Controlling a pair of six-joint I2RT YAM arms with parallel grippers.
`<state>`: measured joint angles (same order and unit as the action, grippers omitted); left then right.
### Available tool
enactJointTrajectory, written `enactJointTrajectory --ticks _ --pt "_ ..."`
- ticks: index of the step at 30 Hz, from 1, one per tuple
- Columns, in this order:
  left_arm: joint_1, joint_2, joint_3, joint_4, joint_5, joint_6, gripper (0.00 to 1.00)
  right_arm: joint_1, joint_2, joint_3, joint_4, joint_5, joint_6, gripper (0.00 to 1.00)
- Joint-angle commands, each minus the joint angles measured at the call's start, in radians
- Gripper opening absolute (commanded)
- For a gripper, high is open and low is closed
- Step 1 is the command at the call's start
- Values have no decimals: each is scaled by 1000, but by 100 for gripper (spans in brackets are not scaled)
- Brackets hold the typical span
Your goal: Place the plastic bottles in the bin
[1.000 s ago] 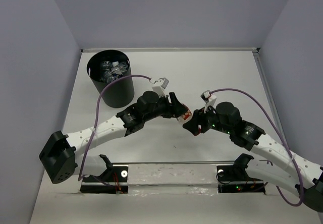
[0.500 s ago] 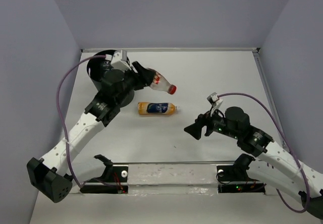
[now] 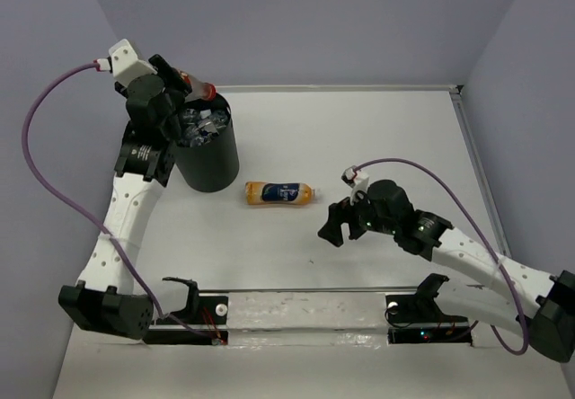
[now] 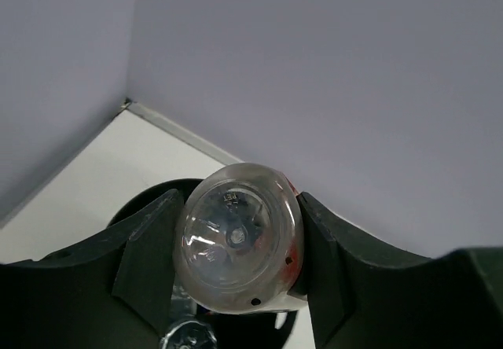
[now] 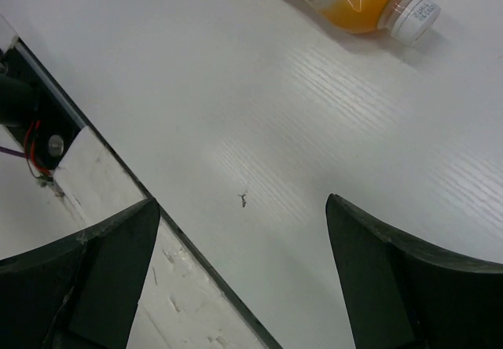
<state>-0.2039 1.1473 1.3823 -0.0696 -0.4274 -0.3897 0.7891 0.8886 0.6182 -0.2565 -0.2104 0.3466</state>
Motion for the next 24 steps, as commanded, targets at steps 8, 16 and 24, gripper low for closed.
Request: enactJointTrajectory --ticks 8,16,24 --pt "15 140 -143 208 -289 190 37 7 430 337 28 -46 -374 98" --pt "15 117 -126 149 -199 137 99 7 807 661 -148 37 -651 100" --pt "4 -55 -114 73 -42 94 99 -2 1027 859 -231 31 -767 100"
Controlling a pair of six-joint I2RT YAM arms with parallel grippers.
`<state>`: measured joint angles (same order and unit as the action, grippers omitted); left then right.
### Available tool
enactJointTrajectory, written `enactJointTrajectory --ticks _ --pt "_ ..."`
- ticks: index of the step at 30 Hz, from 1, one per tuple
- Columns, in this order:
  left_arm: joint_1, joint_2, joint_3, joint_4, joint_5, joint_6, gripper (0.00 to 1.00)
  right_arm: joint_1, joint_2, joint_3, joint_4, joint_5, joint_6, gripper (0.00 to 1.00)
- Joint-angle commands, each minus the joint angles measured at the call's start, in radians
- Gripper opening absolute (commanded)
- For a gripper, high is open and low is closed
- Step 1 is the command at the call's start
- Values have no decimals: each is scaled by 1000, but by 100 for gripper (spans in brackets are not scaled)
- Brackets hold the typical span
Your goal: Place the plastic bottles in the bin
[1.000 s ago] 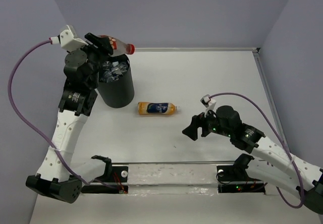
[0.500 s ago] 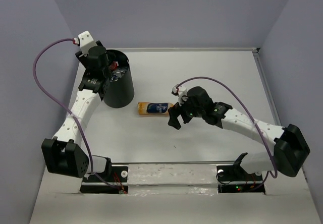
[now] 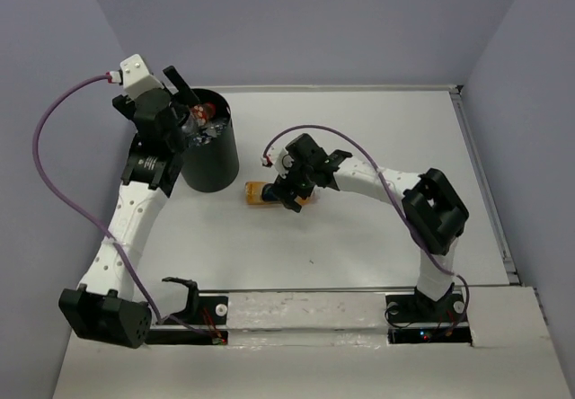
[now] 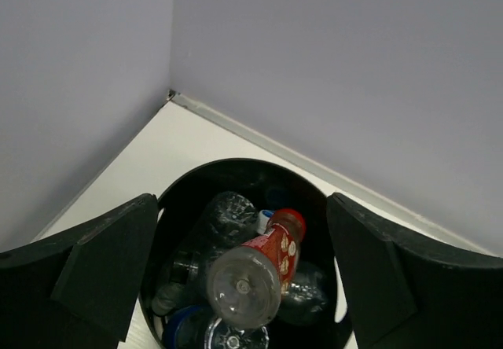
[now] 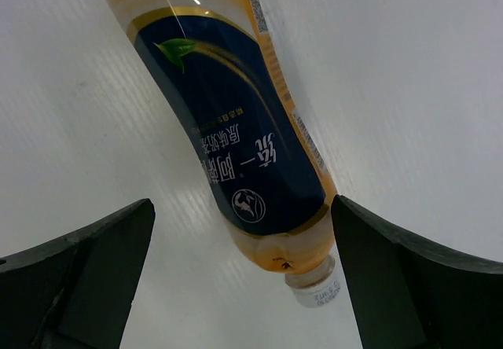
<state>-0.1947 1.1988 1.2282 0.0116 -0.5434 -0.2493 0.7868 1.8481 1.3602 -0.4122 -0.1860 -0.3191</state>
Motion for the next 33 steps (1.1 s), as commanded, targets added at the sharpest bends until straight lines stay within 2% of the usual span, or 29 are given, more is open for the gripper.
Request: enactJointTrajectory --ticks 1,4,6,7,10,11,13,15,16,20,23,24,25,29,33 --pt "-5 -119 34 -40 133 -56 99 0 86 132 -88 -3 -110 100" --pt "-23 -174 2 -79 233 -91 99 0 134 142 -114 -52 -112 98" --pt "-31 -221 -48 -122 324 -110 99 0 134 117 -82 -72 -94 91" --pt "-38 -240 -90 -139 364 -117 99 0 116 75 -57 -76 -71 79" --pt "-41 -306 -122 -182 382 -123 99 0 67 7 39 -98 -8 57" --pt "-41 -324 -130 -209 387 -122 99 0 27 -31 59 -101 12 46" --pt "-43 -369 -125 -235 402 -120 99 0 -24 -74 122 -99 67 34" --pt "-45 -399 -121 -277 433 -126 99 0 -110 -136 169 -102 101 31" --pt "-46 -407 -130 -288 488 -136 99 0 -142 -159 188 -101 141 28" --pt "-74 -433 -200 -292 683 -206 99 0 -331 -277 265 -98 259 26" --pt "-165 -426 -260 -222 778 -283 99 0 -482 -381 328 -89 368 26" --pt "-202 -401 -263 -208 780 -300 99 0 -513 -403 352 -75 392 26" --pt "-289 -387 -262 -185 743 -320 99 0 -568 -436 360 -70 437 27" --pt "-438 -306 -248 -145 648 -337 99 0 -671 -487 377 -47 505 27" --pt "-503 -211 -268 -72 614 -360 99 0 -748 -521 392 -50 529 27"
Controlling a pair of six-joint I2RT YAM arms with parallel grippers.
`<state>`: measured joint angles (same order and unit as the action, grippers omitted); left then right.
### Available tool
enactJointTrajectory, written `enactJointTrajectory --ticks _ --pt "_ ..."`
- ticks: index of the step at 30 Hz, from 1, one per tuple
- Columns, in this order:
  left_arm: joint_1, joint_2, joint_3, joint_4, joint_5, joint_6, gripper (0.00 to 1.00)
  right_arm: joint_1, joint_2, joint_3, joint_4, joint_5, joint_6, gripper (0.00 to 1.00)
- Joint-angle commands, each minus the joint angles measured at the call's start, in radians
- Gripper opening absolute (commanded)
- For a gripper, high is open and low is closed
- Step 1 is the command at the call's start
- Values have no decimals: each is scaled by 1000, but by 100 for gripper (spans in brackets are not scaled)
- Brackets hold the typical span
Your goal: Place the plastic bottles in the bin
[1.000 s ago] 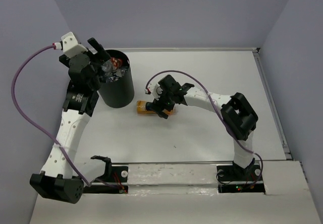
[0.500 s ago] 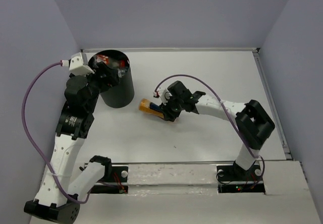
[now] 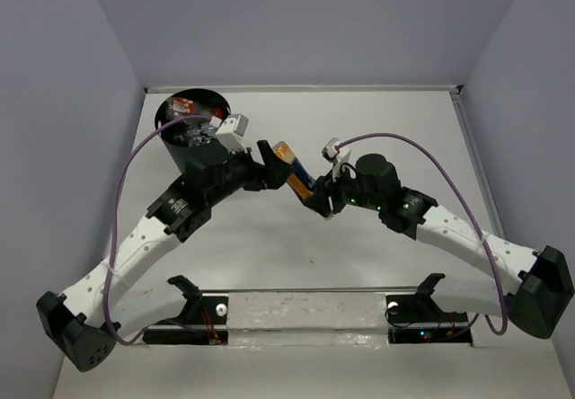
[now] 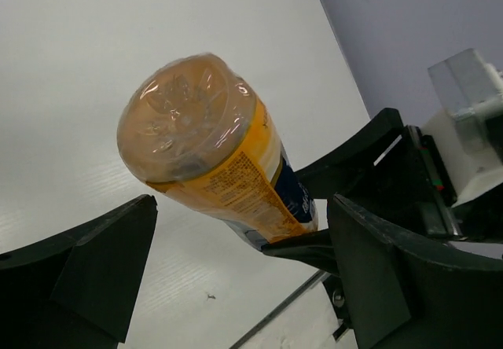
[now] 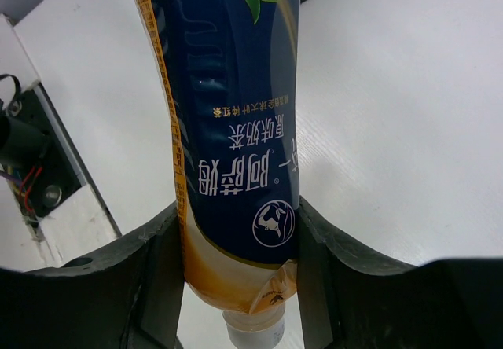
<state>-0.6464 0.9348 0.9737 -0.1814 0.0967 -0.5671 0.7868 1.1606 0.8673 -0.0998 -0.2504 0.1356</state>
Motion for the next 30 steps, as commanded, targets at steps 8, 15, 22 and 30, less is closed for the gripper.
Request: enactJointTrajectory --ticks 8,15,22,30 --pt "-108 173 -44 330 -86 -77 98 0 -137 -97 140 -15 116 27" --pt "-113 193 -66 441 -144 -96 57 0 -183 -151 166 -23 137 40" --pt "-111 159 -18 386 -208 -45 35 0 -263 -172 147 -15 160 85" --pt "68 108 305 131 -442 136 35 0 -443 -224 39 -4 173 97"
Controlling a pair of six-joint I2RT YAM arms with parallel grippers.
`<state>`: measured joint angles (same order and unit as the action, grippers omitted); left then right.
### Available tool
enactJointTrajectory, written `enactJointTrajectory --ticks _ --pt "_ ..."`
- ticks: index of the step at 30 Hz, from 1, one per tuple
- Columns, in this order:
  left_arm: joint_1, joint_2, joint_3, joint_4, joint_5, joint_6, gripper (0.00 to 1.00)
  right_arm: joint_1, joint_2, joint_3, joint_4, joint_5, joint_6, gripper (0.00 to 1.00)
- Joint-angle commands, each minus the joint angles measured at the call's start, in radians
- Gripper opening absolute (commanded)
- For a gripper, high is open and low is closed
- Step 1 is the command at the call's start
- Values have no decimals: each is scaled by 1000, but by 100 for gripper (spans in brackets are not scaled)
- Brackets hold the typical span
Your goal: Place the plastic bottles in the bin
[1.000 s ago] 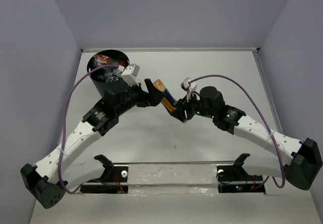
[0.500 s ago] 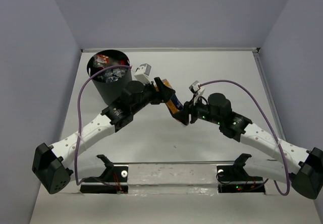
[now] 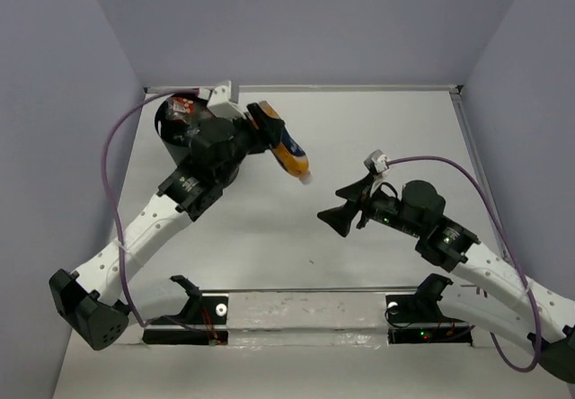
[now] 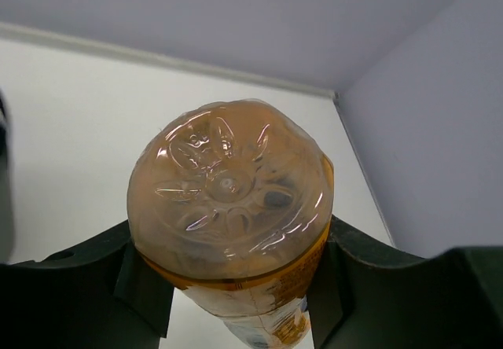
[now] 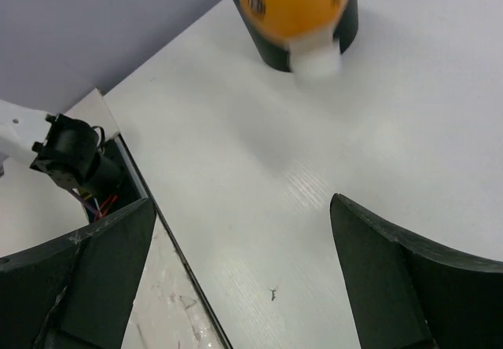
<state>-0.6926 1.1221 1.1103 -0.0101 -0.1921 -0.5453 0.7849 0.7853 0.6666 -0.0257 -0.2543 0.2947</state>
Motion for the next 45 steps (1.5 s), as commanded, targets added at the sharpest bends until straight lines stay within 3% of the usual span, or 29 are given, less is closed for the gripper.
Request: enactJointTrajectory --ticks 1,4,11,19,23,26,31,32,33,38,45 --pt "155 -79 189 -45 -153 119 35 2 -81 -44 -42 4 17 97" --pt "310 -61 250 -42 -242 166 35 2 -127 -80 -51 12 32 97" --pt "455 73 303 2 -366 249 35 2 -173 -96 -100 20 32 97" --pt "461 137 168 165 -400 306 35 2 -198 -114 -118 18 37 97" --pt "458 139 50 304 -324 358 36 2 -178 -121 -102 12 47 97" --pt "455 145 -76 363 -342 361 40 2 -159 -114 -77 -3 53 97" --pt "449 162 -107 355 -362 357 52 2 -132 -105 -62 -13 55 97" --pt "446 160 -107 352 -368 358 59 2 -129 -104 -59 -13 55 97" --pt "443 150 -106 349 -381 358 72 2 -129 -104 -54 -11 57 97" --pt "441 125 -61 248 -445 318 99 2 -135 -104 -56 -4 58 97" --pt "443 15 -41 200 -377 291 99 2 -132 -90 -57 3 54 98"
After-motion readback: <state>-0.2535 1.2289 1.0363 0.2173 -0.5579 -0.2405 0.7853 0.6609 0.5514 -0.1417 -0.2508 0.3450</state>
